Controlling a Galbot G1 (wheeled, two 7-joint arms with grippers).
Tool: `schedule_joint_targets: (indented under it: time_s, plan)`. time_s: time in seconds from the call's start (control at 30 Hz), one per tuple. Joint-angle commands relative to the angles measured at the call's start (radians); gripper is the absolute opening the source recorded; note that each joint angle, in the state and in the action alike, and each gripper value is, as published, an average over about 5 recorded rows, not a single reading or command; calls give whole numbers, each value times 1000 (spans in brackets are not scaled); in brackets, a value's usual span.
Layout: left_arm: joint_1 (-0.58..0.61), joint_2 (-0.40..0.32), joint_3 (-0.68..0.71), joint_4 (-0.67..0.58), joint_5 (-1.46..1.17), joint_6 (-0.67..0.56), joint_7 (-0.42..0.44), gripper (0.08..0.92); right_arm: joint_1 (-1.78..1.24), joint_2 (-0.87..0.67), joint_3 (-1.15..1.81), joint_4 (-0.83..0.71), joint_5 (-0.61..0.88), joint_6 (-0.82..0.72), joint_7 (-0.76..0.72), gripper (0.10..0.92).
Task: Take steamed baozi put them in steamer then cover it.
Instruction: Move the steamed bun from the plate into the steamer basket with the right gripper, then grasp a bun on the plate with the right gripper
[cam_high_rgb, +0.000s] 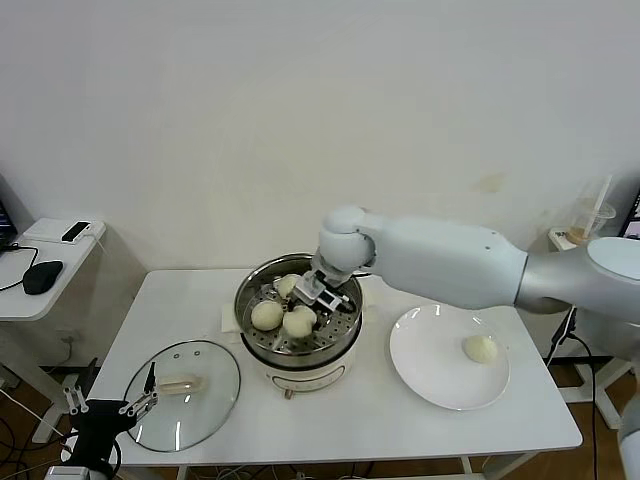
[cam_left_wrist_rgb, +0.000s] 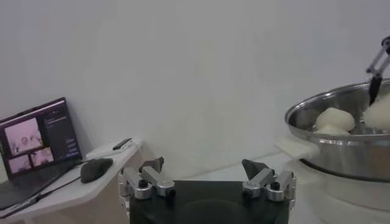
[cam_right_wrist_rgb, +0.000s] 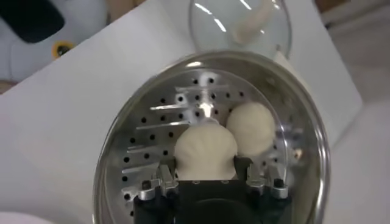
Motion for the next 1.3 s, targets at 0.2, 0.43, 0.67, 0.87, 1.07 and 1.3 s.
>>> schedule_joint_targets:
  time_s: [0.2, 0.43, 0.67, 0.87, 1.07, 1.3]
  plan:
    - [1, 6, -6, 3, -3, -2, -1, 823, -5, 27, -41, -8, -59, 127, -34, 602]
    - [-2, 7, -6, 2, -3, -1, -1, 823, -1, 22, -42, -3, -43, 132, -36, 608]
    - [-3, 8, -7, 2, -3, -1, 0, 823, 10, 27, -24, -16, -37, 137, -22, 750]
    - [-4, 10, -7, 1, -3, -1, 0, 823, 39, 15, 19, -48, -33, 135, -26, 820]
    - [-8, 18, -7, 1, -5, -1, 0, 823, 66, -27, 90, -90, -13, 81, -36, 823]
    - [-20, 35, -4, 9, -13, -1, 1, 823, 89, -168, 162, -62, 41, -186, -94, 823]
